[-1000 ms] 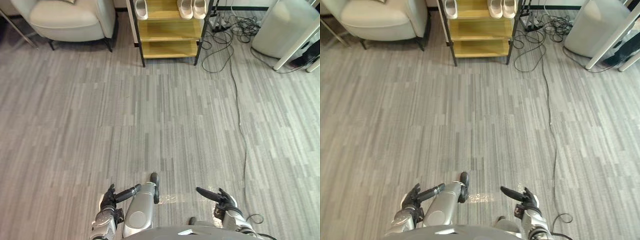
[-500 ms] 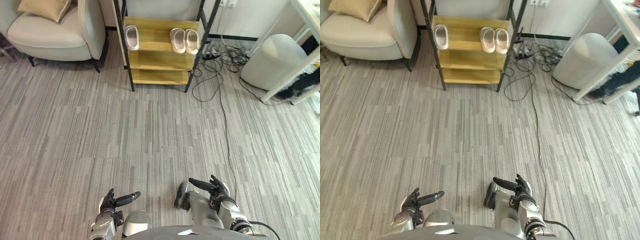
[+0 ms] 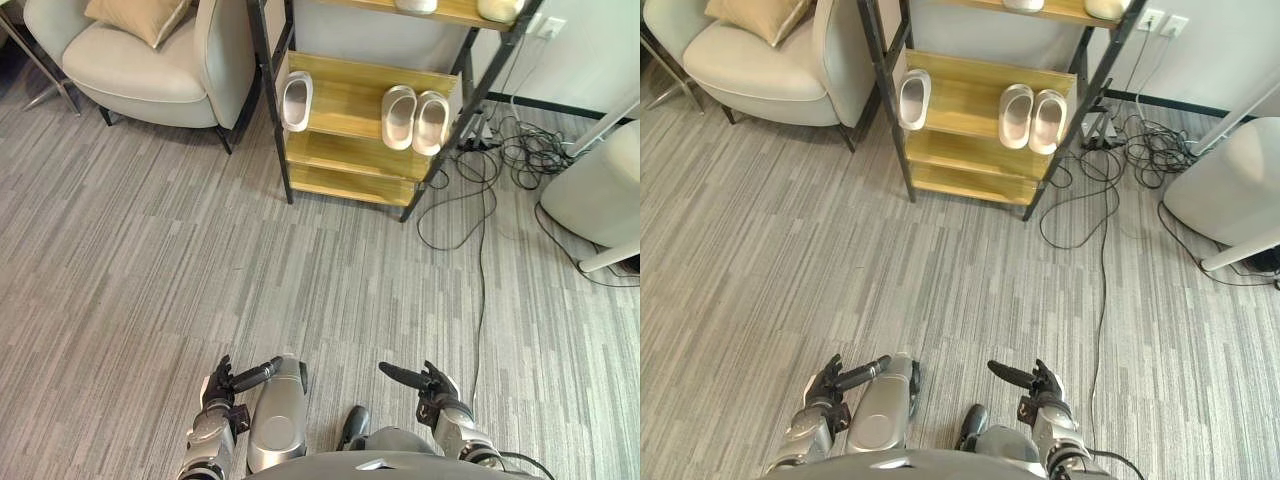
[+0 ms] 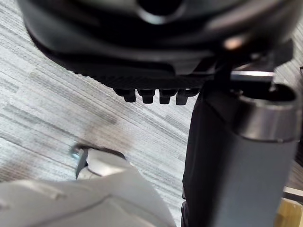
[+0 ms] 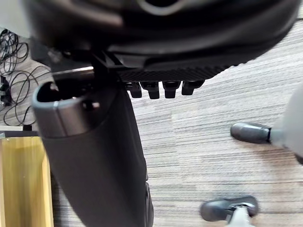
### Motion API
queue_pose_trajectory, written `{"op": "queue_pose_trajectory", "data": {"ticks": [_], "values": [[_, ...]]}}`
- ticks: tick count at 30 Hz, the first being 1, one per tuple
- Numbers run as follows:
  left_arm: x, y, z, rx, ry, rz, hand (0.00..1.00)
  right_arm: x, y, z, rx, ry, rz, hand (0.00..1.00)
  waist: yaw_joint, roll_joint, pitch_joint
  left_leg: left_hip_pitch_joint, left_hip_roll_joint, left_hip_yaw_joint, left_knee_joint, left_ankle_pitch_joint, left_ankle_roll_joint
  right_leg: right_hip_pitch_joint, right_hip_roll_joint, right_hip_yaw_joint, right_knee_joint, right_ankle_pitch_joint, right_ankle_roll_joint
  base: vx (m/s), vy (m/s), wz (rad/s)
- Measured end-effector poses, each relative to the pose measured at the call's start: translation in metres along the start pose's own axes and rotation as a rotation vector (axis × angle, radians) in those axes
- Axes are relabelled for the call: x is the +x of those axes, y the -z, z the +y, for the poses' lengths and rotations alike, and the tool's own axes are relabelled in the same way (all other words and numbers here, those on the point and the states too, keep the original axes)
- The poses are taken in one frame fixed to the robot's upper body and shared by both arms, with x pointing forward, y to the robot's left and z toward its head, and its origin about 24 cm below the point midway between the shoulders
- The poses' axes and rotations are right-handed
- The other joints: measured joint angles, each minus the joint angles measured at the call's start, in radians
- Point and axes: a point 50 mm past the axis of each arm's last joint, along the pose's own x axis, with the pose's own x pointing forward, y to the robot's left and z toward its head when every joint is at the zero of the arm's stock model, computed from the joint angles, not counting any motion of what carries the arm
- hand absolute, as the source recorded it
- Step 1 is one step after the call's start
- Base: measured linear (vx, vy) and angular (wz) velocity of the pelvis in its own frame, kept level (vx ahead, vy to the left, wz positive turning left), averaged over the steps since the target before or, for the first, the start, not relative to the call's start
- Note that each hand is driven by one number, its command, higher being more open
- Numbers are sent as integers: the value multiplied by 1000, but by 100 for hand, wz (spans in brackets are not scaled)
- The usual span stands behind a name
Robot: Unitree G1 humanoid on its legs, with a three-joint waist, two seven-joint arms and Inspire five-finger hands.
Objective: Organize the slippers on the shoe rack
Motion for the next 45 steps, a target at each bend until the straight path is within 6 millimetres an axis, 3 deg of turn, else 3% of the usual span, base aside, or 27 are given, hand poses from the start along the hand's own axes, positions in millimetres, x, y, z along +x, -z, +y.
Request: {"op": "queue_pose_trajectory", "data": {"ticks": [1, 2, 4, 5, 6, 8, 9, 11, 13, 14, 16, 18, 20, 21, 23, 25, 26, 28, 30, 32, 33, 34, 35, 36, 38, 45], "values": [[1, -3, 4, 11, -7, -5, 100, -1, 5, 4, 5, -9, 14, 100, 0, -31, -5, -4, -27, 6, 22, -36, 31, 4, -24, 2, 3, -15, -9, 523, 170, 3], [2, -4, 5, 17, -9, -7, 100, -1, 6, 6, 8, -14, 16, 100, 0, -42, -12, -7, -35, 7, 30, -49, 35, 2, -33, 4, 8, -14, -9, 506, 164, 12], [2, -2, 9, 20, -17, 8, 100, -2, 5, 11, 13, -30, 15, 100, 10, -51, -20, 2, -43, 27, 143, -153, 76, -16, -76, 47, 154, -19, 4, 538, 188, -15], [1, 2, 10, 24, -19, 21, 100, -2, 7, 13, 12, -38, 18, 100, 10, -48, -23, 46, -39, 42, 177, -216, 94, -60, -108, 78, 337, -17, 23, 546, 209, -35], [0, 4, 10, 45, -12, 31, 100, -2, 7, 15, 2, -50, 16, 100, 6, -51, -27, 96, -43, 52, 178, -260, 104, -142, -151, 102, 569, 31, 101, 442, 164, -26], [1, 2, 10, 57, -8, 26, 100, -2, 7, 15, -3, -55, 15, 100, 1, -50, -28, 123, -45, 52, 177, -281, 109, -196, -169, 112, 711, 44, 124, 377, 106, -8], [1, 1, 10, 64, -5, 24, 100, -3, 8, 15, -11, -56, 20, 100, -3, -47, -26, 176, -47, 51, 163, -305, 114, -265, -191, 100, 867, 27, 100, 458, 66, -1], [0, 3, 8, 61, 0, 29, 100, -4, 11, 13, -21, -55, 21, 100, -16, -34, -25, 279, -45, 43, 102, -316, 119, -344, -204, 32, 944, -8, 44, 364, 41, 10], [0, 3, 4, 57, 10, 29, 100, -2, 3, 11, -27, -52, -9, 100, -35, -14, -19, 377, -31, 17, 35, -316, 118, -405, -169, -37, 787, -34, 2, 325, -1, 28], [1, 2, 3, 55, 12, 28, 100, -2, 2, 11, -26, -53, -16, 100, -38, -14, -19, 390, -29, 10, 25, -316, 118, -416, -159, -41, 748, -34, 1, 392, -65, 41], [1, 0, -2, 48, 24, 22, 100, -2, -4, 14, -21, -63, -42, 100, -51, -11, -19, 437, -11, -33, -16, -325, 103, -474, -101, -24, 478, -11, 11, 390, -118, 59], [0, 4, -2, 45, 28, 32, 100, -1, -5, 14, -22, -65, -41, 100, -51, -19, -22, 472, -8, -56, -36, -345, 75, -494, -78, 0, 279, 77, 21, 387, -160, 52], [0, 7, 0, 48, 23, 46, 100, -2, -1, 12, -21, -59, -31, 100, -56, -28, -27, 520, -7, -111, -42, -386, 40, -471, -74, 19, 204, 266, -4, 529, -275, 68], [-1, 10, -2, 47, 25, 54, 100, -1, -3, 8, -24, -50, -36, 100, -54, -1, -33, 533, 24, -138, -39, -396, 31, -471, -57, 4, 256, 227, -54, 383, -224, 57], [-3, 16, -6, 39, 32, 71, 100, -1, -2, 5, 2, -35, -35, 100, -54, 21, -43, 510, 51, -179, 49, -396, 29, -460, -38, -30, 301, 157, -82, 542, -293, 39], [-4, 17, -4, 30, 29, 75, 100, -3, 6, 1, 36, -14, -10, 100, -56, 42, -54, 423, 83, -203, 295, -364, -37, -394, -8, -70, 290, 108, -97, 580, -309, 40], [-3, 16, -6, 13, 29, 71, 100, -4, 11, 1, 39, -14, 3, 100, -56, 48, -53, 361, 103, -198, 445, -311, -76, -351, 6, -80, 271, 90, -103, 346, -173, 25], [-3, 13, -6, 4, 31, 58, 100, -5, 13, 1, 38, -12, 10, 100, -51, 52, -52, 274, 143, -152, 635, -298, -67, -280, 33, -84, 228, 76, -109, 378, -144, 13], [-1, 7, -7, 5, 32, 37, 100, -5, 14, 1, 40, -13, 14, 100, -48, 41, -46, 213, 149, -110, 687, -335, -65, -221, 37, -83, 185, 77, -105, 348, -59, 0], [0, 1, -8, 18, 41, 13, 100, -5, 14, 1, 38, -8, 19, 100, -48, 33, -42, 160, 131, -84, 553, -396, -63, -163, 27, -68, 143, 84, -94, 240, 84, -18], [0, -1, -9, 29, 47, 2, 100, -4, 12, 2, 38, -8, 14, 100, -46, 31, -40, 139, 113, -96, 404, -403, -65, -151, 13, -50, 139, 84, -81, 188, 134, -28], [1, -2, -10, 34, 50, 0, 100, -4, 12, 2, 38, -7, 13, 100, -46, 32, -40, 135, 107, -106, 347, -397, -66, -148, 9, -44, 140, 85, -72, 257, 281, -36], [0, -1, -12, 40, 57, 3, 100, -3, 10, -3, 31, 6, 10, 100, -46, 43, -39, 140, 98, -131, 220, -271, -62, -137, 8, -27, 141, 80, -37, 204, 260, -25], [1, -2, -10, 60, 56, 6, 100, -5, 15, 3, 17, -7, 24, 100, -41, 13, -43, 168, 56, -118, 197, -272, -43, -132, -20, 3, 124, 76, -16, 244, 296, -15], [2, -5, -8, 87, 59, -2, 100, -6, 22, 3, 3, -13, 43, 100, -43, -6, -50, 171, 27, -117, 208, -272, -42, -110, -41, 38, 91, 76, -16, 174, 171, 9], [-2, 15, 6, 119, 33, 79, 100, -6, 22, 7, 3, -35, 41, 100, -49, -6, -54, 251, 10, -87, 158, -275, -37, -67, -55, 128, 37, 114, 20, 46, 58, -23]]}}
